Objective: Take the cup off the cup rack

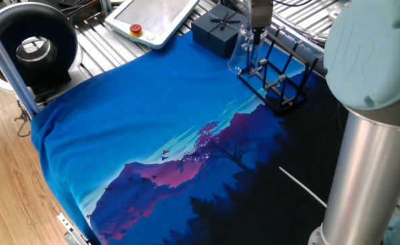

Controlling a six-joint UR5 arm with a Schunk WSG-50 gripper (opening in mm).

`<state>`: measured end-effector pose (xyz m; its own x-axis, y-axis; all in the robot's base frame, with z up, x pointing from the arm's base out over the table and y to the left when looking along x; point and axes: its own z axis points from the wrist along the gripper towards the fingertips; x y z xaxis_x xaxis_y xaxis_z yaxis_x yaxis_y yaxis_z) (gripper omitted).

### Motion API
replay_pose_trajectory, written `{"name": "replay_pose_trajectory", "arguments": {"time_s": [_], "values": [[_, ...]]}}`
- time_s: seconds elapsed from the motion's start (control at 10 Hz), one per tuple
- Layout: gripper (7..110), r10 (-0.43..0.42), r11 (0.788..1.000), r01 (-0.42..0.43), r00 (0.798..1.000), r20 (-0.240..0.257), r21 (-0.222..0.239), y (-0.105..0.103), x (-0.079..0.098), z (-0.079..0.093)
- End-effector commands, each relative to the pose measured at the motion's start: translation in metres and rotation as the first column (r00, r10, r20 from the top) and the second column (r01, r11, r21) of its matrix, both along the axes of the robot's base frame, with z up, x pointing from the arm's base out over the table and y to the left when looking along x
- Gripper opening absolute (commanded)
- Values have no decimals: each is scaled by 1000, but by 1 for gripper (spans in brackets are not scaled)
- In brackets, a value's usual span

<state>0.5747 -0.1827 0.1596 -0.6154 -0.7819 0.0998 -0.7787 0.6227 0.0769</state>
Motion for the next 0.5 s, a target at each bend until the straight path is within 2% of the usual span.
{"name": "replay_pose_trajectory", "arguments": {"time_s": [0.0, 0.4], "values": [[7, -9, 1000, 9, 1000, 4, -19, 2, 1, 7], [7, -9, 1000, 9, 1000, -1, -25, 7, -4, 15]]}}
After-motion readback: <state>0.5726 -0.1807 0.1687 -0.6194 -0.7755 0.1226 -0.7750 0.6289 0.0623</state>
